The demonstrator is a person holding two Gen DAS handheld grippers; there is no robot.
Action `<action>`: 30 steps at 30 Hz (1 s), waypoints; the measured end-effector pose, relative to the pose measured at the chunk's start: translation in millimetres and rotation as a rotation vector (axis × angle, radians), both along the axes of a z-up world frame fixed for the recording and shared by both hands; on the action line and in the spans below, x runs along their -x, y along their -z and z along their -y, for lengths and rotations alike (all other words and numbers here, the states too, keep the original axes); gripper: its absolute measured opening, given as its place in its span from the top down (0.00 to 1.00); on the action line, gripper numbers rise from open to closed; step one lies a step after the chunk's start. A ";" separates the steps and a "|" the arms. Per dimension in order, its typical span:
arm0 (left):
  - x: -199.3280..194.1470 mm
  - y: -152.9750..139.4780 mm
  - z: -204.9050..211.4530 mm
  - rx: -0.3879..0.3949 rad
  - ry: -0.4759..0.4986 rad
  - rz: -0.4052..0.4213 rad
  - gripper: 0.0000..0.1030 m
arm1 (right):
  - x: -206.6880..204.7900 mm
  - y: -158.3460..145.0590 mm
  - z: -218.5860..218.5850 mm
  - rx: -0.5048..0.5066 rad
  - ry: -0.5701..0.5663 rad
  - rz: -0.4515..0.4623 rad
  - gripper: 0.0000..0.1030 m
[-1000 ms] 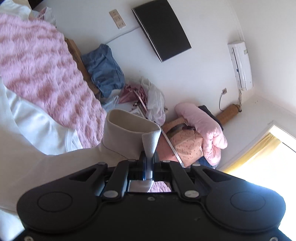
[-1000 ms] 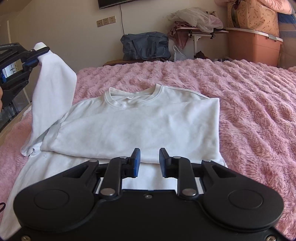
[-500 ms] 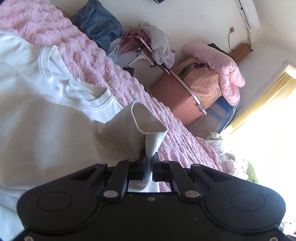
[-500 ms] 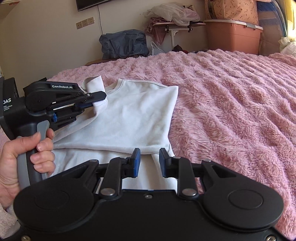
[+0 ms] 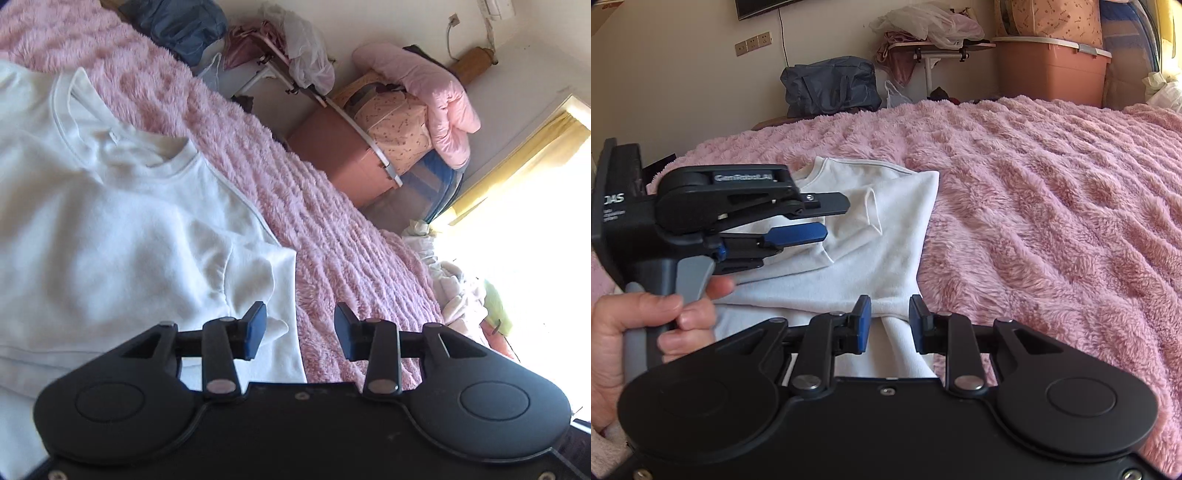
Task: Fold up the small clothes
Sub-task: 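Release the sleeve from the left gripper and smooth the folded side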
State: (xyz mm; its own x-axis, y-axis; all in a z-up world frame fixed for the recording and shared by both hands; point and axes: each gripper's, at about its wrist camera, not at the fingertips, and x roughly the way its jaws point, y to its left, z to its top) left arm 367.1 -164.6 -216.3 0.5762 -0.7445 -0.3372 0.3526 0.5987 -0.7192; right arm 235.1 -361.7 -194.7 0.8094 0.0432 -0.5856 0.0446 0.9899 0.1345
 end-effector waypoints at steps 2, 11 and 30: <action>17.9 -16.0 -37.2 -0.045 -0.041 0.057 0.55 | -10.8 -6.5 0.2 0.005 -0.015 0.031 0.72; 63.0 -34.8 -214.1 -0.241 -0.364 0.066 0.55 | -105.7 -10.0 4.3 0.002 -0.106 0.076 0.71; 54.6 4.4 -245.4 -0.259 -0.328 0.036 0.53 | -147.7 -11.1 3.1 -0.069 -0.064 0.043 0.96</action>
